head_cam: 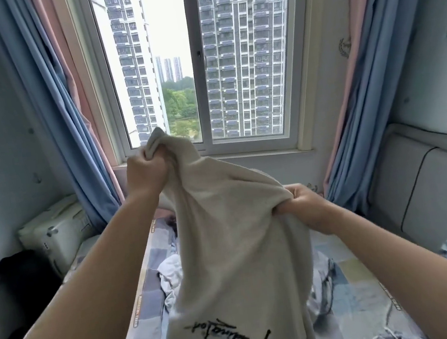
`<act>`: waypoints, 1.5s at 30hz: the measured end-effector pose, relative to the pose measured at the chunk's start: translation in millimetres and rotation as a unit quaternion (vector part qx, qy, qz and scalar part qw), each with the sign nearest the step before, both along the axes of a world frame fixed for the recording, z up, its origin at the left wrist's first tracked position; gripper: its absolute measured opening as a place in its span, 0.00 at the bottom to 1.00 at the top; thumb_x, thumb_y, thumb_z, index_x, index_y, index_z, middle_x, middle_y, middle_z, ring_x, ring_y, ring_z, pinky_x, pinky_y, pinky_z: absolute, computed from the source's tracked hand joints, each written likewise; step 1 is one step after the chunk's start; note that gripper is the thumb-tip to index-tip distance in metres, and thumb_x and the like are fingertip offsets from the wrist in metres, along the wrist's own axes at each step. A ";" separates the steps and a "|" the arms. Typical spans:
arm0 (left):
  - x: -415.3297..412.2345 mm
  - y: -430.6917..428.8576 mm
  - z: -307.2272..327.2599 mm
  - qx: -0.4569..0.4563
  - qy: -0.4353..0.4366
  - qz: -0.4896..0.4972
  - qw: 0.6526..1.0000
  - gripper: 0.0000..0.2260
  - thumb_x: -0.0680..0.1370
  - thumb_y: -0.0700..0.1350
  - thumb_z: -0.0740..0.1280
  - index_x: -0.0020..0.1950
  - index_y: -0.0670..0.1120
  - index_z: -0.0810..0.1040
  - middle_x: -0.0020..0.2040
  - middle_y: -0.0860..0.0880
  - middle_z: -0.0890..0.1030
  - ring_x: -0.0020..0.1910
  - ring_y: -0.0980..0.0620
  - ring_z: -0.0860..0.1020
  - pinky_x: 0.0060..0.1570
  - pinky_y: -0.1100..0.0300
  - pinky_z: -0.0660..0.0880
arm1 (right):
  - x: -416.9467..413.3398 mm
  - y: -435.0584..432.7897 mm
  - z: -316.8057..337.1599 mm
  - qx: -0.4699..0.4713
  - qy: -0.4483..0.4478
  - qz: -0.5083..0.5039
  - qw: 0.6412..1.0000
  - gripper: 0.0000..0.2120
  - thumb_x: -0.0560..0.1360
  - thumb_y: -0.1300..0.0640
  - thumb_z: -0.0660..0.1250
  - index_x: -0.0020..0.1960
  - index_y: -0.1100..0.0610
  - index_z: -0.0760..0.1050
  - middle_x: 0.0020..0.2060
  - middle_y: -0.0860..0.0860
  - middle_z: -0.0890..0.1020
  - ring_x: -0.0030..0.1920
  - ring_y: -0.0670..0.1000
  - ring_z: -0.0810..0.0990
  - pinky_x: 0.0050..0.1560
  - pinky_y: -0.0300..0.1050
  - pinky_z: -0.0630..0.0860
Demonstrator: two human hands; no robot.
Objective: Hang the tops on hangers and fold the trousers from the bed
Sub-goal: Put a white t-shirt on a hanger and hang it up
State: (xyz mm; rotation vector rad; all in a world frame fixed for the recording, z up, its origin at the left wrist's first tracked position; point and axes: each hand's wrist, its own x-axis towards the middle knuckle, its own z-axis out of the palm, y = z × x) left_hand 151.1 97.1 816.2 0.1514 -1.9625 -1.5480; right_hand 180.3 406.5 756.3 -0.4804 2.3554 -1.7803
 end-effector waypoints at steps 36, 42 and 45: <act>56.2 107.0 -129.9 0.187 -0.130 -0.137 0.964 0.10 0.82 0.47 0.65 0.44 0.47 0.83 0.43 0.46 0.85 0.45 0.49 0.83 0.49 0.51 0.81 | 59.0 -2.5 -73.8 0.065 -0.056 -0.065 0.994 0.27 0.74 0.43 0.73 0.70 0.44 0.67 0.66 0.43 0.74 0.59 0.41 0.77 0.53 0.39 0.78; 57.4 112.9 -126.6 0.304 -0.161 -0.177 0.922 0.09 0.81 0.49 0.68 0.54 0.44 0.77 0.37 0.46 0.84 0.39 0.48 0.86 0.38 0.53 0.82 | 112.0 -47.5 -161.8 -0.035 -0.170 -0.126 0.977 0.25 0.71 0.57 0.78 0.65 0.52 0.72 0.58 0.51 0.83 0.55 0.50 0.83 0.55 0.53 0.82; 61.0 107.4 -130.1 0.316 -0.148 -0.184 0.919 0.07 0.82 0.46 0.67 0.54 0.42 0.78 0.44 0.42 0.84 0.44 0.45 0.85 0.46 0.50 0.83 | 100.3 -43.7 -156.2 -0.011 -0.152 -0.152 0.977 0.09 0.76 0.67 0.70 0.56 0.64 0.79 0.52 0.62 0.85 0.51 0.55 0.84 0.55 0.58 0.81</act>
